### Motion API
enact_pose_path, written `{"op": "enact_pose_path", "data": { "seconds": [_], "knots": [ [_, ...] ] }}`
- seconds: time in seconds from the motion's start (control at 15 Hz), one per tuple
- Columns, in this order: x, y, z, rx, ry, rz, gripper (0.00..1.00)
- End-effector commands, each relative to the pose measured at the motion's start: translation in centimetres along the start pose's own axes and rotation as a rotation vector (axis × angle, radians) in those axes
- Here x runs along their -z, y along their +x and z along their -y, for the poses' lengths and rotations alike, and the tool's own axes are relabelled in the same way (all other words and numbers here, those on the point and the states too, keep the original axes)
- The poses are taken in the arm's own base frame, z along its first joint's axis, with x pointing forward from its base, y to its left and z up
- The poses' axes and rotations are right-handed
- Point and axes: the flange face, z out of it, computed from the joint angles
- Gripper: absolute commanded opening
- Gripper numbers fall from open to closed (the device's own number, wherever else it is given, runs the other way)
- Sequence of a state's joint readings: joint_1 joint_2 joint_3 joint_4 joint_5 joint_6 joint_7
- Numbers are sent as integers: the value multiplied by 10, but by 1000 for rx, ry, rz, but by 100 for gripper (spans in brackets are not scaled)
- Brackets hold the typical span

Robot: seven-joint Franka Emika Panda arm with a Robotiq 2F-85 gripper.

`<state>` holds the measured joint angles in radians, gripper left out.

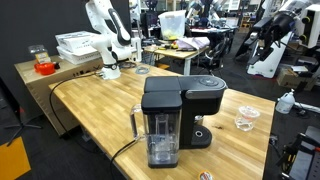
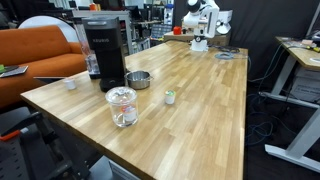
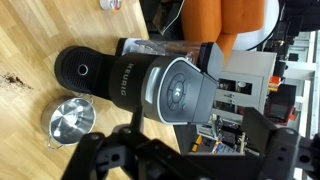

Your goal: Lift up the lid of the coffee machine

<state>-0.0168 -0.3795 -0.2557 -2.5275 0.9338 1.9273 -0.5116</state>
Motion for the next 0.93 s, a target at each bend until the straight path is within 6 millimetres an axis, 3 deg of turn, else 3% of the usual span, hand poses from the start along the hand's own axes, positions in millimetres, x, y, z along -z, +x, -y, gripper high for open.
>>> {"op": "enact_pose_path", "data": {
  "seconds": [0.0,0.53,0.87],
  "knots": [
    [0,0,0,0,0,1,100],
    [-3,5,-5,-5,41,-41,100],
    [-20,5,-34,-63,149,-84,100]
  ]
}}
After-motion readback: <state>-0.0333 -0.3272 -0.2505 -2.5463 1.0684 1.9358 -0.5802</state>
